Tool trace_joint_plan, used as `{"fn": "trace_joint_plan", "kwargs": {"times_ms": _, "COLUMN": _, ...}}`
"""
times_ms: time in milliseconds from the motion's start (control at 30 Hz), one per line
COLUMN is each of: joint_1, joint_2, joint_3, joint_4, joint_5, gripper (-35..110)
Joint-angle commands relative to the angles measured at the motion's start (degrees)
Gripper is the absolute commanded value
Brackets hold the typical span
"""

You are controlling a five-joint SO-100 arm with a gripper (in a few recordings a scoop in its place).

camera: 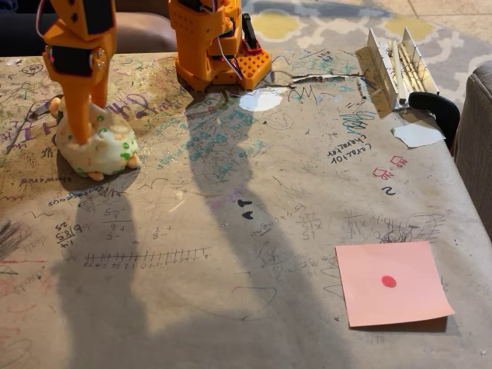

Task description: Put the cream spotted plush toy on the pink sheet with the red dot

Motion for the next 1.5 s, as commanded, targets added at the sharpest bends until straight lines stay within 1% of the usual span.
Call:
{"fn": "trace_joint_plan", "kwargs": {"times_ms": 0, "joint_1": -0.88, "joint_2": 0.62, "joint_3": -3.34, "joint_4": 3.34, "joint_5": 2.99, "gripper": 28}}
{"fn": "trace_joint_plan", "kwargs": {"times_ms": 67, "joint_1": 0.18, "joint_2": -1.14, "joint_3": -3.78, "joint_4": 4.04, "joint_5": 3.60, "gripper": 28}}
{"fn": "trace_joint_plan", "kwargs": {"times_ms": 200, "joint_1": 2.37, "joint_2": -5.98, "joint_3": -3.25, "joint_4": 0.26, "joint_5": 2.29, "gripper": 29}}
{"fn": "trace_joint_plan", "kwargs": {"times_ms": 333, "joint_1": 4.66, "joint_2": -13.71, "joint_3": -6.68, "joint_4": -2.29, "joint_5": 1.05, "gripper": 29}}
{"fn": "trace_joint_plan", "kwargs": {"times_ms": 433, "joint_1": 5.36, "joint_2": -16.35, "joint_3": -9.05, "joint_4": -1.23, "joint_5": 0.44, "gripper": 28}}
{"fn": "trace_joint_plan", "kwargs": {"times_ms": 533, "joint_1": 4.48, "joint_2": -15.56, "joint_3": -8.00, "joint_4": -1.32, "joint_5": -0.70, "gripper": 21}}
{"fn": "trace_joint_plan", "kwargs": {"times_ms": 600, "joint_1": 4.13, "joint_2": -14.77, "joint_3": -7.38, "joint_4": -1.41, "joint_5": -1.14, "gripper": 7}}
{"fn": "trace_joint_plan", "kwargs": {"times_ms": 667, "joint_1": 2.90, "joint_2": -13.71, "joint_3": -6.06, "joint_4": -1.41, "joint_5": -2.55, "gripper": 0}}
{"fn": "trace_joint_plan", "kwargs": {"times_ms": 800, "joint_1": 0.18, "joint_2": -6.15, "joint_3": -1.85, "joint_4": -1.32, "joint_5": -3.25, "gripper": 0}}
{"fn": "trace_joint_plan", "kwargs": {"times_ms": 900, "joint_1": -6.59, "joint_2": 5.36, "joint_3": 2.37, "joint_4": -0.70, "joint_5": 0.70, "gripper": 0}}
{"fn": "trace_joint_plan", "kwargs": {"times_ms": 1100, "joint_1": -27.51, "joint_2": 26.89, "joint_3": 1.76, "joint_4": 1.41, "joint_5": 18.46, "gripper": 0}}
{"fn": "trace_joint_plan", "kwargs": {"times_ms": 1233, "joint_1": -41.13, "joint_2": 45.26, "joint_3": -0.09, "joint_4": 2.46, "joint_5": 27.25, "gripper": 0}}
{"fn": "trace_joint_plan", "kwargs": {"times_ms": 1367, "joint_1": -53.09, "joint_2": 58.27, "joint_3": -9.32, "joint_4": 11.78, "joint_5": 32.26, "gripper": 0}}
{"fn": "trace_joint_plan", "kwargs": {"times_ms": 1467, "joint_1": -60.82, "joint_2": 65.48, "joint_3": -16.26, "joint_4": 18.02, "joint_5": 33.22, "gripper": 0}}
